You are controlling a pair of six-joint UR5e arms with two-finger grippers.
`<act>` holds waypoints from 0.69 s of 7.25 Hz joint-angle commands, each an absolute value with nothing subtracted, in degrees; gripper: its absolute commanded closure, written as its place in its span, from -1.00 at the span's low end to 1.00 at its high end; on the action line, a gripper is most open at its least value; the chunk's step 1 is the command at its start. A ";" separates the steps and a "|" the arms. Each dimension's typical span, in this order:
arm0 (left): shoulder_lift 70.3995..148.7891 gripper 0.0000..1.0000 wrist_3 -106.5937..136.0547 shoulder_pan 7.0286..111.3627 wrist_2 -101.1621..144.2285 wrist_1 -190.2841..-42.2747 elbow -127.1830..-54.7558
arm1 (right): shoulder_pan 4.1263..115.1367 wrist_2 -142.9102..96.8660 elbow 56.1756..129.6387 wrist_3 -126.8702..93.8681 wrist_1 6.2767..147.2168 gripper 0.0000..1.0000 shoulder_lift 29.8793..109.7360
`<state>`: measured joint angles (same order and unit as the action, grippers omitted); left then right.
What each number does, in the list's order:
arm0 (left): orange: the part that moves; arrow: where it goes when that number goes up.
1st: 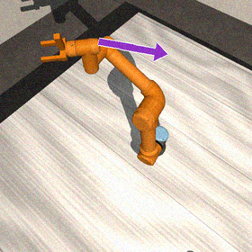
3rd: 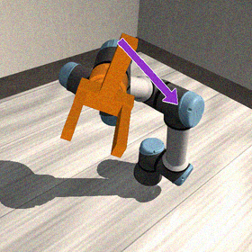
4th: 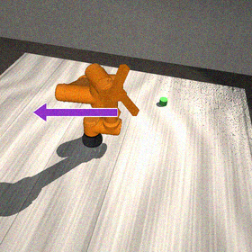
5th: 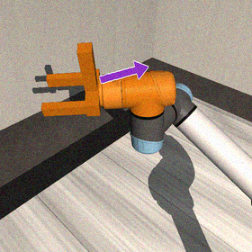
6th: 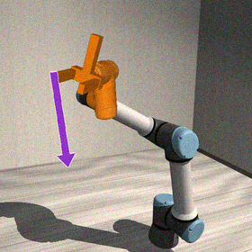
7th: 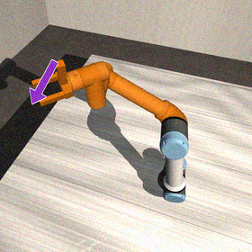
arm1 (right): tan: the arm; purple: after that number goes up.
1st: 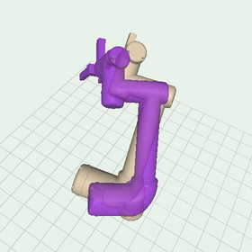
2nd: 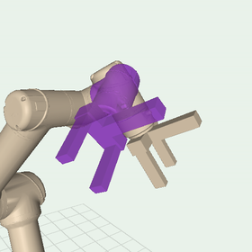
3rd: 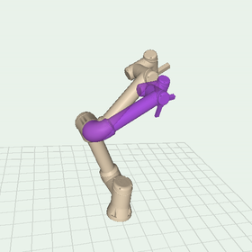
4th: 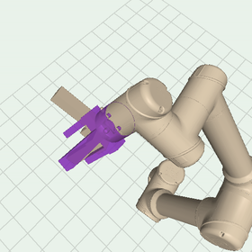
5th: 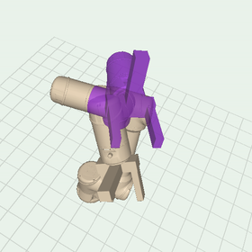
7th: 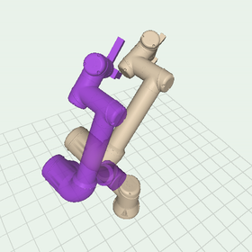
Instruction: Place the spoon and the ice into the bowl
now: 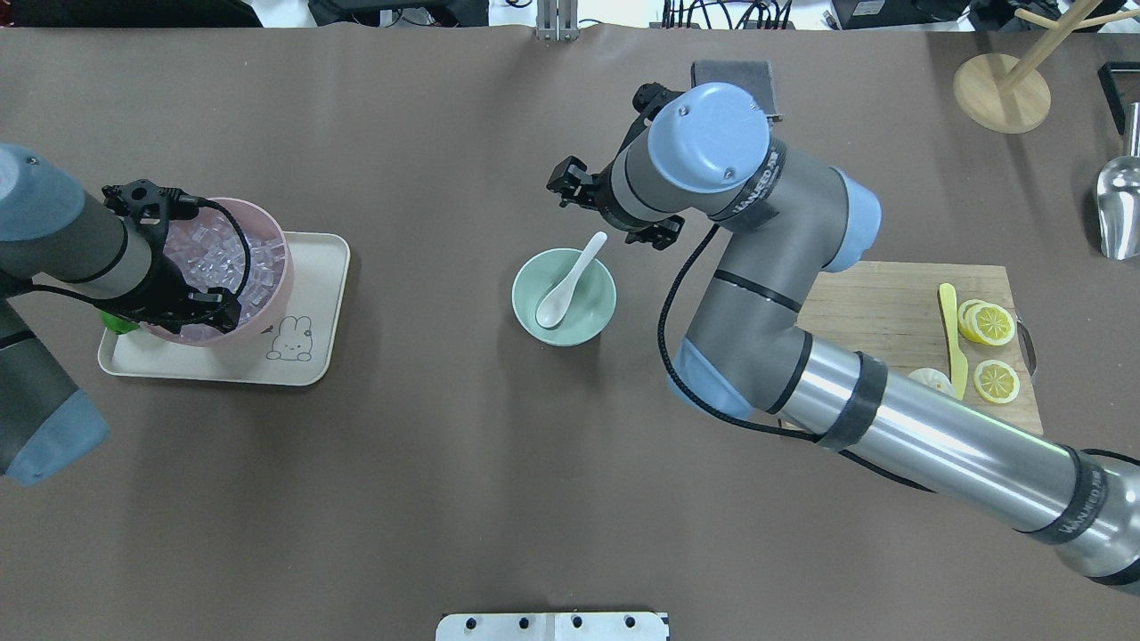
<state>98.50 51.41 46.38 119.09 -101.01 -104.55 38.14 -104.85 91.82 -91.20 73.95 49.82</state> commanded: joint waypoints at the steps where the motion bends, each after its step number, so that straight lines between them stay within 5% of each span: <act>1: 98.53 -0.29 51.42 46.32 119.00 -100.99 -104.33 | 42.69 -111.24 99.39 -85.53 77.34 -1.00 55.97; 3: 98.61 -0.05 51.42 46.32 119.00 -100.55 -104.24 | 45.78 -115.56 102.20 -84.20 77.34 -1.00 58.78; 5: 98.61 0.52 51.50 46.32 119.00 -100.46 -104.24 | 49.28 -119.77 106.07 -81.05 77.43 -1.00 63.44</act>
<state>98.60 51.47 46.34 118.97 -100.57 -104.25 46.83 -116.87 103.82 -82.78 77.35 60.67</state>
